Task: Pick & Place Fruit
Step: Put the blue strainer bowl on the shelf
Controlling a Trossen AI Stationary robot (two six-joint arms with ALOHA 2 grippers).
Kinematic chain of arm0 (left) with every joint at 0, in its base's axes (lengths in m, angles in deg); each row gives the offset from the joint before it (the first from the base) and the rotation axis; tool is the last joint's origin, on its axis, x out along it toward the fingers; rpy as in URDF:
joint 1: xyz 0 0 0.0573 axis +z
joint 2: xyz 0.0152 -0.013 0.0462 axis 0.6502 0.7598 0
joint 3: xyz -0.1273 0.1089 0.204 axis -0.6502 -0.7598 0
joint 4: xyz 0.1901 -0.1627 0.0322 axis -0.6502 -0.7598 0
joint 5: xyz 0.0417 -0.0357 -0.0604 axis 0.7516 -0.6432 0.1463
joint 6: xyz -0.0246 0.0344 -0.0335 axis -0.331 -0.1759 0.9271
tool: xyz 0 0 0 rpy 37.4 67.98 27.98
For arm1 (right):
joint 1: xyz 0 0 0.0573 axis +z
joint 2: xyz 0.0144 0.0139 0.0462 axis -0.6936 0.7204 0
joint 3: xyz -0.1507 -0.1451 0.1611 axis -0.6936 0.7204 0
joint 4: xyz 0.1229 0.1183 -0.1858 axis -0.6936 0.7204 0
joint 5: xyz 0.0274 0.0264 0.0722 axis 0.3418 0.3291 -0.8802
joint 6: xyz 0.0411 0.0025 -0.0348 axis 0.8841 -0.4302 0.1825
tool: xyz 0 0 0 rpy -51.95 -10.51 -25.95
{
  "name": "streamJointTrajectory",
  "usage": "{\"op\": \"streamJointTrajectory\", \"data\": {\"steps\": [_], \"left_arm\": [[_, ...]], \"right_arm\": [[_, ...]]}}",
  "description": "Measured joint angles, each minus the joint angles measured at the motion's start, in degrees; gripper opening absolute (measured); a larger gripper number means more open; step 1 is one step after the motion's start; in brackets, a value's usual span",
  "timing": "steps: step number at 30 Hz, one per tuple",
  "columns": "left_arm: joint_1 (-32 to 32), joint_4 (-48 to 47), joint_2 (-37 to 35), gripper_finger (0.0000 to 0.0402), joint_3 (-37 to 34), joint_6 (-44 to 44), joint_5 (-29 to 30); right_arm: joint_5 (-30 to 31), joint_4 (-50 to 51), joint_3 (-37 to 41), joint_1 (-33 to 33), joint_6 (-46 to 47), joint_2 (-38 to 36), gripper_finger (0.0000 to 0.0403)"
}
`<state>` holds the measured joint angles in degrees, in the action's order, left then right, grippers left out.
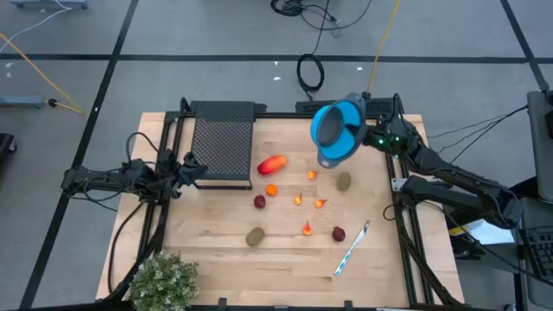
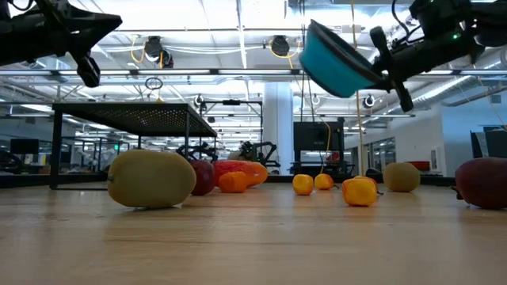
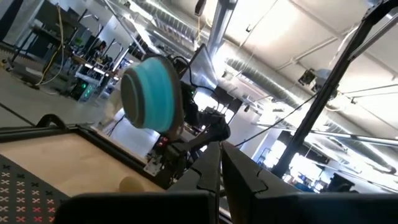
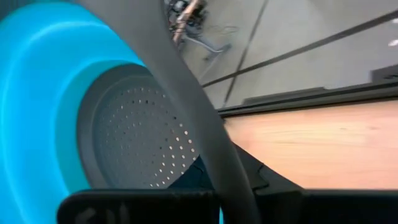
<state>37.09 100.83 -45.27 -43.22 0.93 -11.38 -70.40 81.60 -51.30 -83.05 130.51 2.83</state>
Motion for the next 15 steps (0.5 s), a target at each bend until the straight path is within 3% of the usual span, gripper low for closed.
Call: {"op": "streamJointTrajectory", "data": {"steps": [7, 15], "left_arm": [[0.00, -0.02, 0.00, 0.0015, 0.00, -0.02, 0.01], [0.00, -0.06, 0.00, 0.0015, 0.00, -0.37, 0.02]], "right_arm": [[0.95, -1.79, 0.00, 2.67, -2.89, 0.00, 0.0000], [-8.86, -16.59, -0.02, 4.38, -18.02, 0.00, 0.0000]]}}
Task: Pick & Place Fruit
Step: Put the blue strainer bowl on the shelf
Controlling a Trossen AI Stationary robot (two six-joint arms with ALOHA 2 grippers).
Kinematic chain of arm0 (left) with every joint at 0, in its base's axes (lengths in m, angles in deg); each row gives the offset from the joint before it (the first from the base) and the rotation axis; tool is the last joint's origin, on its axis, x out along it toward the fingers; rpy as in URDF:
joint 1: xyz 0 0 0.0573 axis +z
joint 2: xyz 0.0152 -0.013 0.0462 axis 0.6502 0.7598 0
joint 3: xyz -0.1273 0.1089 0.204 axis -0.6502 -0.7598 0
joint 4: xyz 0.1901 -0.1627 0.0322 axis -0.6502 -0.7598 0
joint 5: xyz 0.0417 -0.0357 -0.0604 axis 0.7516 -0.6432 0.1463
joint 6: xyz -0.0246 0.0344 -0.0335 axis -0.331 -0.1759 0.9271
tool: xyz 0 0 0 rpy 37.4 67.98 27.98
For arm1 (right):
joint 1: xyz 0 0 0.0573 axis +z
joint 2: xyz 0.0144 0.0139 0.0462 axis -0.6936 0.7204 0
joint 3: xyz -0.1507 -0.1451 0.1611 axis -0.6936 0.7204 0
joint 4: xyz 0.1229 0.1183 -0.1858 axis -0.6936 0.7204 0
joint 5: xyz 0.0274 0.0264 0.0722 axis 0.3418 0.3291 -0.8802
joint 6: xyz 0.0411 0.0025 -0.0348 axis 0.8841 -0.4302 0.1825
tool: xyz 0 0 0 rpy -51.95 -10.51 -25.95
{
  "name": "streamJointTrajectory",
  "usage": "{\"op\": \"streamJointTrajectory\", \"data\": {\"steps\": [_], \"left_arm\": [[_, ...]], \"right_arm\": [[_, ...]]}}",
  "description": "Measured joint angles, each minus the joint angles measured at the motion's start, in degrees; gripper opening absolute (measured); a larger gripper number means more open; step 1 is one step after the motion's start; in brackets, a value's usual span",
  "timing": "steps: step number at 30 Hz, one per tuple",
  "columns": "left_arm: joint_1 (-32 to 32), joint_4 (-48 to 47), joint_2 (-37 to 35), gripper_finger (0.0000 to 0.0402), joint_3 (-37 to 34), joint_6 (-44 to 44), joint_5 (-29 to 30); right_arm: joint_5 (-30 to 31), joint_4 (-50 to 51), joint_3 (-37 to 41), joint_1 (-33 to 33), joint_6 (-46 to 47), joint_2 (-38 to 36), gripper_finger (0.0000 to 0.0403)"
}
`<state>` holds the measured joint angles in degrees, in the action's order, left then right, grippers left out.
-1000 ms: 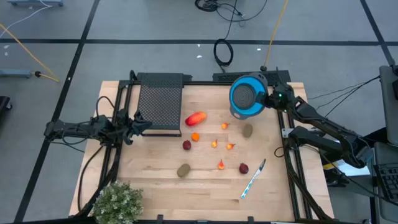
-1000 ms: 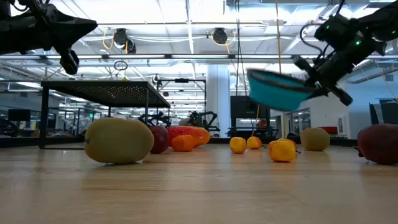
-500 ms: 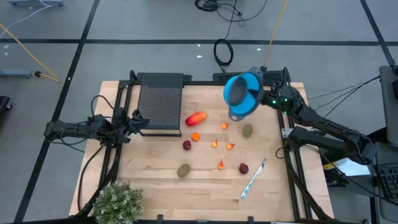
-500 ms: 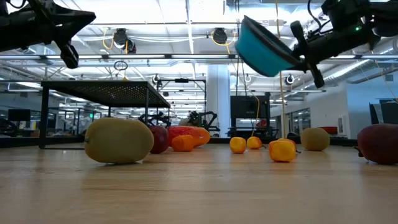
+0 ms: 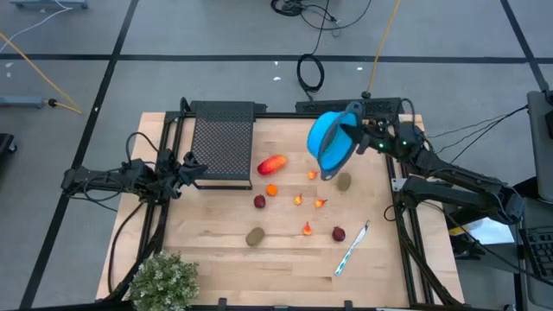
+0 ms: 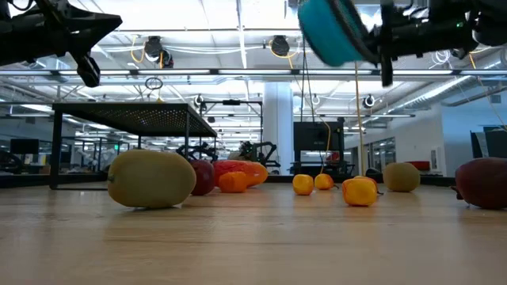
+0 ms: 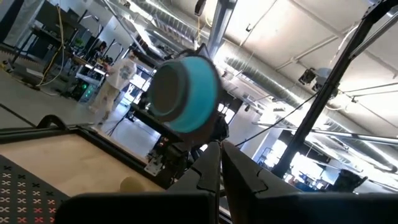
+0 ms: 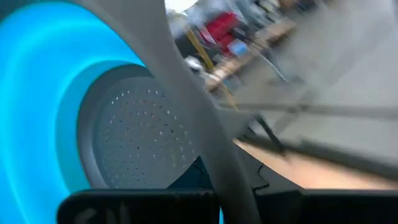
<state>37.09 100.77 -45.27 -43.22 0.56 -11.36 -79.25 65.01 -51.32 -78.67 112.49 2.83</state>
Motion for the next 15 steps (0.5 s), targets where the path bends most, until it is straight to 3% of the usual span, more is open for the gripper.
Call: {"op": "streamJointTrajectory", "data": {"steps": [9, 15], "left_arm": [[0.00, -0.04, 0.00, 0.0015, 0.00, 0.34, -0.01], [0.00, -0.04, 0.00, 0.0015, 0.00, 0.34, -0.01]], "right_arm": [[-13.23, -16.82, -0.04, 0.06, -17.31, -0.02, 0.0000], [-20.64, -24.81, -0.04, 0.06, -23.59, 0.00, 0.0000]]}}
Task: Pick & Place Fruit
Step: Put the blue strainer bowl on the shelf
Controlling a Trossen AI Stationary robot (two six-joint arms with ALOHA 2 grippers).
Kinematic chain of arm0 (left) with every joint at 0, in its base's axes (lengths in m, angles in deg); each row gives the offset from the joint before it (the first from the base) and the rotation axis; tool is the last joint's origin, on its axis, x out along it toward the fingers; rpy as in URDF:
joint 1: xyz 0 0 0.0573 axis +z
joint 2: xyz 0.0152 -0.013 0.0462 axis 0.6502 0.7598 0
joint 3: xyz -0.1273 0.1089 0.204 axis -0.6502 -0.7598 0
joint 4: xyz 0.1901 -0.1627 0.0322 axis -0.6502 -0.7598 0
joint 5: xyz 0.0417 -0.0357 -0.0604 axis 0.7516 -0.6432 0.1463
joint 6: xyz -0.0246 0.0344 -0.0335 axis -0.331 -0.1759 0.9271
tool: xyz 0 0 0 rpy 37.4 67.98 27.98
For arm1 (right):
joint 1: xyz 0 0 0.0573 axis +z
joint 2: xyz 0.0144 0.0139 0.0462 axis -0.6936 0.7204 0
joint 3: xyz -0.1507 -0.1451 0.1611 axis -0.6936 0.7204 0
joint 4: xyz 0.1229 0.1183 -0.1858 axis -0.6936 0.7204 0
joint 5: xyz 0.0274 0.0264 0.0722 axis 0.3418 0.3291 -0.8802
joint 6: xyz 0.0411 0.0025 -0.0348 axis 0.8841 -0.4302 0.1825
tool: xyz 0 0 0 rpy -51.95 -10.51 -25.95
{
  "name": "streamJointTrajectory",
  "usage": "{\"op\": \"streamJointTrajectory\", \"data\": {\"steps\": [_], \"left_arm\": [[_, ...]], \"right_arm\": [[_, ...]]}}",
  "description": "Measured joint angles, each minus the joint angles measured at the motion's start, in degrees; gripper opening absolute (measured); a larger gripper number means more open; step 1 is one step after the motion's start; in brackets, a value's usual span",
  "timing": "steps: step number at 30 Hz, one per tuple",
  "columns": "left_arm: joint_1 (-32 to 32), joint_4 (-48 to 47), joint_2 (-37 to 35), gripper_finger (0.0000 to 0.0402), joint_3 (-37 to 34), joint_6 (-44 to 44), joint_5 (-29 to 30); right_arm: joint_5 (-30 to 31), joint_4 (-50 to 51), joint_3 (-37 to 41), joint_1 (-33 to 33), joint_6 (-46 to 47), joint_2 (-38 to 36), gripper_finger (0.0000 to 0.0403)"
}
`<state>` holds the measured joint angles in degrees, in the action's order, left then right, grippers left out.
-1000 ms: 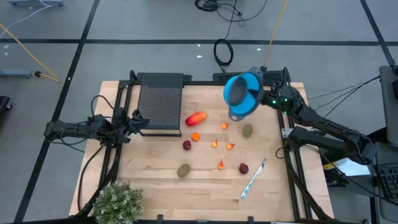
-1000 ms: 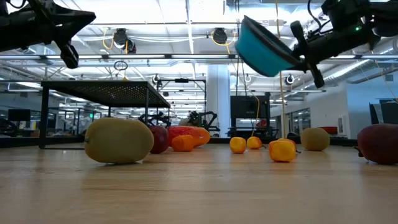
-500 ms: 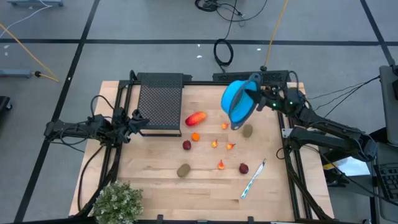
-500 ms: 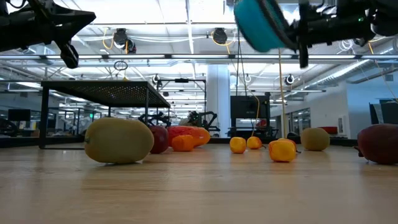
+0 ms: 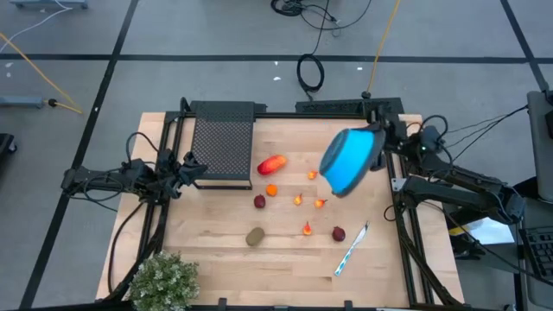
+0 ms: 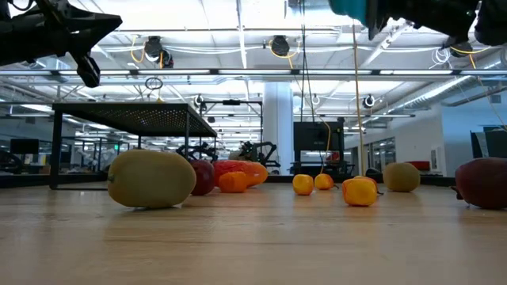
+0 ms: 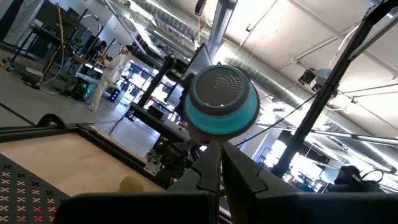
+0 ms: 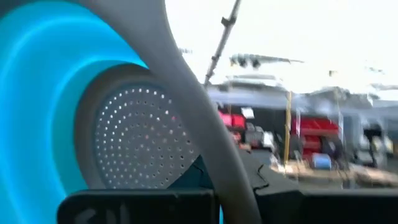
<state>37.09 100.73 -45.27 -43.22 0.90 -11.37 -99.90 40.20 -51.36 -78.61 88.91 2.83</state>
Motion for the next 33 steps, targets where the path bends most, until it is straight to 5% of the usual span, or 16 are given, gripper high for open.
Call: {"op": "streamJointTrajectory", "data": {"steps": [12, 23, 33], "left_arm": [[0.00, -0.01, 0.00, 0.0015, 0.00, 2.89, -1.41], [0.02, 0.05, 0.00, 0.0041, 0.00, -1.58, 14.51], [0.02, 9.78, 4.94, 0.0108, 0.67, -10.39, 18.28]], "right_arm": [[-1.57, -3.56, -0.02, 0.00, -2.40, 0.27, 0.0000], [12.41, 12.36, -0.04, 0.15, 6.84, 3.71, 0.0000], [28.06, 18.40, -0.04, 3.39, 20.95, 13.97, 0.0000]]}}
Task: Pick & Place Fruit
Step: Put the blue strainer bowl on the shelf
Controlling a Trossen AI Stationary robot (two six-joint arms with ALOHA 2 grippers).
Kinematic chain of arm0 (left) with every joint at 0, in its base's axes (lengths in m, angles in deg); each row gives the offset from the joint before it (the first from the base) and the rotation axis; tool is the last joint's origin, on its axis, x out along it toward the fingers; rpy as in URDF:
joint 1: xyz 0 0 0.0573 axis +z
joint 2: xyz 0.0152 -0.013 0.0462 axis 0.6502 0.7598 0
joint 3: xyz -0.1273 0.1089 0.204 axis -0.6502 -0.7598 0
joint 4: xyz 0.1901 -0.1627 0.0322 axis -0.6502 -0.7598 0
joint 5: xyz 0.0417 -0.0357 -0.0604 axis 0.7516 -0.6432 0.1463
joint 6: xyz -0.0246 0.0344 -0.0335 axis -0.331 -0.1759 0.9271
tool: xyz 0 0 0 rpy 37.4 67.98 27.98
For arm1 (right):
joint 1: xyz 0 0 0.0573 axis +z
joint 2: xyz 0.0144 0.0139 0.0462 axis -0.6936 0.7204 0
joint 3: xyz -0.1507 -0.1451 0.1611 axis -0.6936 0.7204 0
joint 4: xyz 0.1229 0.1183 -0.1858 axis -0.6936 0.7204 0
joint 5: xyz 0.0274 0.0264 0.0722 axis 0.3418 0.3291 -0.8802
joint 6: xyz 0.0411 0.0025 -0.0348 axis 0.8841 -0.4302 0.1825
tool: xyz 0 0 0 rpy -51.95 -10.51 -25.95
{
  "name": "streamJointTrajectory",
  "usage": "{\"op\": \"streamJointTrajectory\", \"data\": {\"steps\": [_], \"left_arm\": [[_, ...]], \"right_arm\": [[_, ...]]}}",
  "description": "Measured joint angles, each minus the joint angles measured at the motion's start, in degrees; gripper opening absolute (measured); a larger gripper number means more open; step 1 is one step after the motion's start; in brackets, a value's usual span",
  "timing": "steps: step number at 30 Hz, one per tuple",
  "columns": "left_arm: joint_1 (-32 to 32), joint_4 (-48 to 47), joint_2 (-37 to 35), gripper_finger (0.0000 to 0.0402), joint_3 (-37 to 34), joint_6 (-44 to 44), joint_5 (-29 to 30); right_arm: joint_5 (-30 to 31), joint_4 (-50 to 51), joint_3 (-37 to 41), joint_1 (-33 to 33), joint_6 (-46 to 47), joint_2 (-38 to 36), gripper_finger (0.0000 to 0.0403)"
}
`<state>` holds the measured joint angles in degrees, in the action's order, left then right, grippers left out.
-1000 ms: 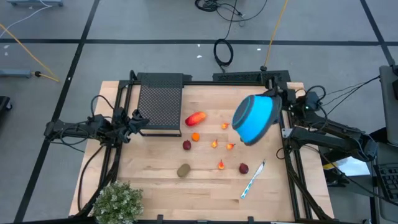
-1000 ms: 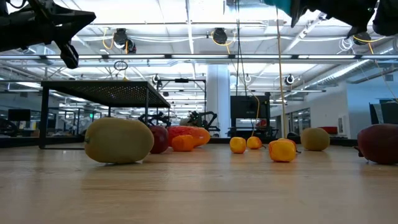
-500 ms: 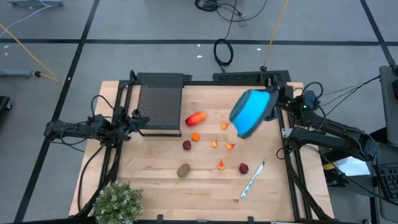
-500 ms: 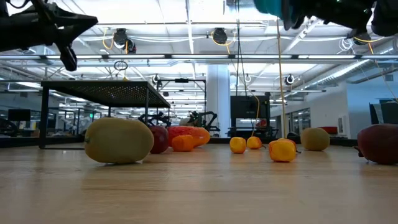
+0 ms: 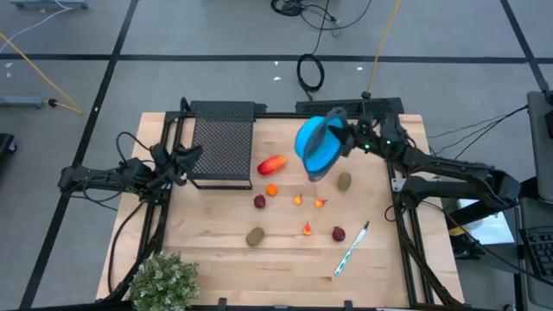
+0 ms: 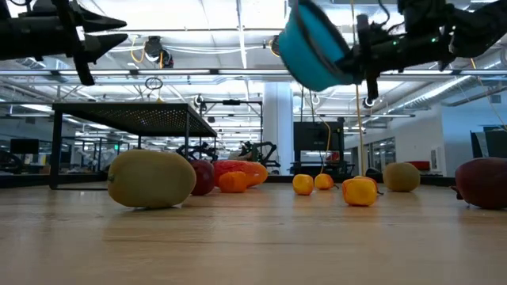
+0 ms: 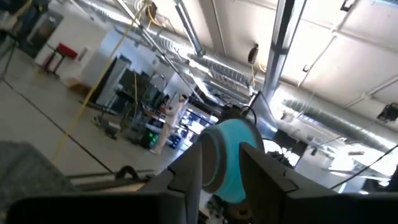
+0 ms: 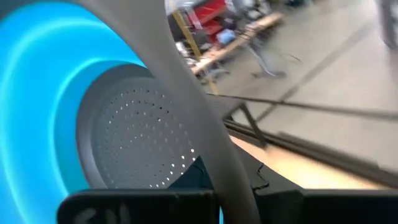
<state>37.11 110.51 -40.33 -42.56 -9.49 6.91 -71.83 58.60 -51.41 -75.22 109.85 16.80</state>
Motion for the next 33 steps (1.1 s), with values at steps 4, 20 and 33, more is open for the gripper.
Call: {"op": "streamJointTrajectory", "data": {"steps": [4, 20, 33], "left_arm": [[0.00, 1.88, 5.30, 0.0123, 3.28, -3.89, 0.53], [0.00, -3.96, 34.19, 0.0125, 24.93, -15.54, 1.92], [0.23, -13.32, 51.94, 0.0132, 42.90, -29.98, 14.96]], "right_arm": [[1.93, 0.02, -0.01, 0.32, 8.09, 3.63, 0.0000], [24.72, 15.83, -17.37, 9.52, -0.43, 11.48, 0.0000], [52.54, 12.68, -22.40, 19.37, -18.12, 13.15, 0.0000]]}}
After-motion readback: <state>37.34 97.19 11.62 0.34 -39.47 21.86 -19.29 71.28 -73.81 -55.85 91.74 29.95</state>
